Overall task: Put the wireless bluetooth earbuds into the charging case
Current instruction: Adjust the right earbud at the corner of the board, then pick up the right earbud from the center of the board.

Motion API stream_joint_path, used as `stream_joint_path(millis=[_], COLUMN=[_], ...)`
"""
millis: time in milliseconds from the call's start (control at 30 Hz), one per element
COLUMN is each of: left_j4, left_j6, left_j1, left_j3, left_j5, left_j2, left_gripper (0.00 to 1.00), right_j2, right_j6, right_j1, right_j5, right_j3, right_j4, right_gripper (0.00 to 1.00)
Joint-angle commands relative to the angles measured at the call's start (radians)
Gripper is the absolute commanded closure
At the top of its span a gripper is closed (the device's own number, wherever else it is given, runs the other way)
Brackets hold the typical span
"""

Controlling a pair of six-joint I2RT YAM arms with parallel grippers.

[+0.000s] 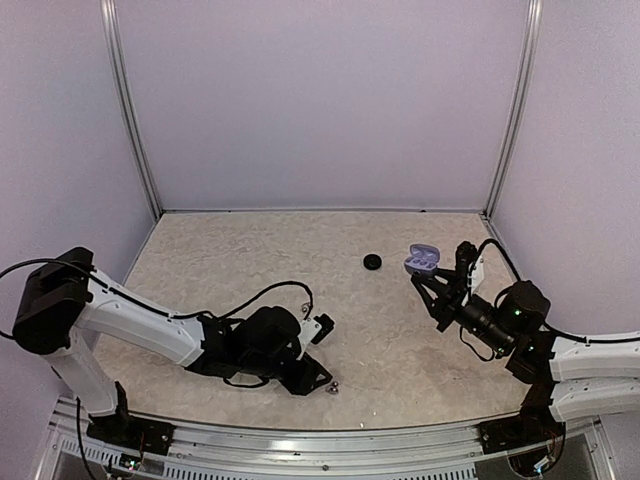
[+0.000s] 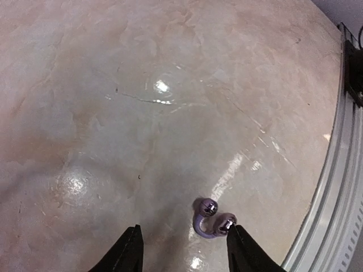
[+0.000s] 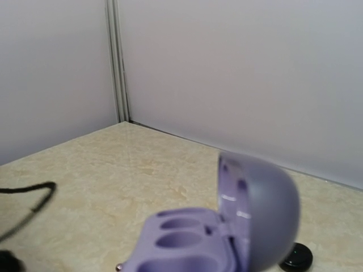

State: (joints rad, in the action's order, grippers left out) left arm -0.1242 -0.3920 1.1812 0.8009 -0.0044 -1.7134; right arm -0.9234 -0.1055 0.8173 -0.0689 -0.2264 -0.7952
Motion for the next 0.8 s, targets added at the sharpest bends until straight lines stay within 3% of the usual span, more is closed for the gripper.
stream_joint_path(millis=[0, 100, 300, 467, 767], left_j4=[-0.215, -0.294, -0.338, -0.316, -0.442], left_j6=[0.201, 0.323, 0.44, 0.552, 0.622], left_j1=[-0.004, -0.034, -0.138, -0.145, -0.158], left_j3=[-0.144, -0.21, -0.212, -0.162, -0.17], left_j5=[0.175, 0.285, 0.493, 0.531, 0.559], left_j2=[0.169, 0.216, 0.17, 0.092, -0.05], left_gripper=[0.46, 0.44, 0.45, 0.44, 0.44], right_j2=[0.034, 0.044, 0.065, 0.08, 0.087], right_j6=[0.013, 0.017, 0.011, 0.007, 0.019], right_j1=[-0.01, -0.01, -0.013, -0.018, -0.031], right_j5=[0.025, 0.051, 0.115, 0.155, 0.21], right_j3=[0.008, 0.008, 0.01, 0.01, -0.007], right_j4=[0.019, 0.027, 0.041, 0.053, 0.103], right_gripper=[1.0, 1.0, 0.99, 0.99, 0.99])
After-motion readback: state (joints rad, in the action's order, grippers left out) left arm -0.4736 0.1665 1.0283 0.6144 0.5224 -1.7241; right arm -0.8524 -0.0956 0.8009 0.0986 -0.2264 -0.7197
